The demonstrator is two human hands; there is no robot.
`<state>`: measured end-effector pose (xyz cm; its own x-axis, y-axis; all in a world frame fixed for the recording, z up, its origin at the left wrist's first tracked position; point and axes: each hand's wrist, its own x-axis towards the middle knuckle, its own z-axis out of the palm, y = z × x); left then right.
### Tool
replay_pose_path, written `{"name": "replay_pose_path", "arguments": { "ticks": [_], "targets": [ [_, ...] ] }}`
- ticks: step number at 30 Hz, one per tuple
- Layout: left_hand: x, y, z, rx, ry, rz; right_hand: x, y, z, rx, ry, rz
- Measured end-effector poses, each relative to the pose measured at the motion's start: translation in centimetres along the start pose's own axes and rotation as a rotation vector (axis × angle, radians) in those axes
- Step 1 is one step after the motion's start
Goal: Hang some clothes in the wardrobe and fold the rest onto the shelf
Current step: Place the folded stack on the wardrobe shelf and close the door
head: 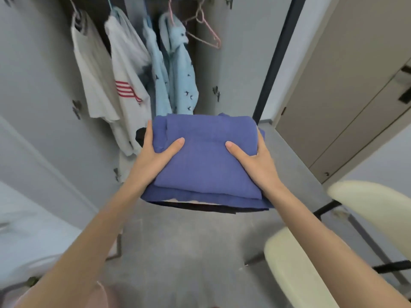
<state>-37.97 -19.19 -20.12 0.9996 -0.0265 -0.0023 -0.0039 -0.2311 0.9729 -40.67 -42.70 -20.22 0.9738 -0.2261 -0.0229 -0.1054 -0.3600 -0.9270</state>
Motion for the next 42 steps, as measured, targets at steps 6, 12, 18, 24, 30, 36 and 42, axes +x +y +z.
{"name": "replay_pose_path", "arguments": {
  "ticks": [6, 12, 18, 24, 30, 36, 42],
  "targets": [
    [2.2, 8.3, -6.2, -0.020, -0.016, 0.155, 3.7, -9.7, 0.9, 0.070, -0.055, -0.160],
    [5.9, 14.2, -9.8, -0.021, 0.011, 0.262, 7.6, -16.9, 1.0, 0.162, -0.075, -0.313],
    [11.6, 19.0, -11.2, -0.009, 0.032, 0.312, 13.1, -22.2, 0.1, 0.200, -0.079, -0.399],
    [19.7, 22.8, -12.2, -0.011, 0.084, 0.423, 21.0, -27.5, -0.7, 0.184, -0.064, -0.477],
    [28.8, 28.0, -13.8, -0.010, 0.165, 0.433, 30.0, -33.3, -0.5, 0.217, -0.085, -0.554],
    [37.9, 31.4, -16.2, 0.070, 0.211, 0.446, 37.9, -37.8, 0.0, 0.234, -0.097, -0.591],
    [44.5, 32.9, -17.7, 0.083, 0.202, 0.446, 43.7, -40.8, 1.3, 0.233, -0.120, -0.600]
  ]
}}
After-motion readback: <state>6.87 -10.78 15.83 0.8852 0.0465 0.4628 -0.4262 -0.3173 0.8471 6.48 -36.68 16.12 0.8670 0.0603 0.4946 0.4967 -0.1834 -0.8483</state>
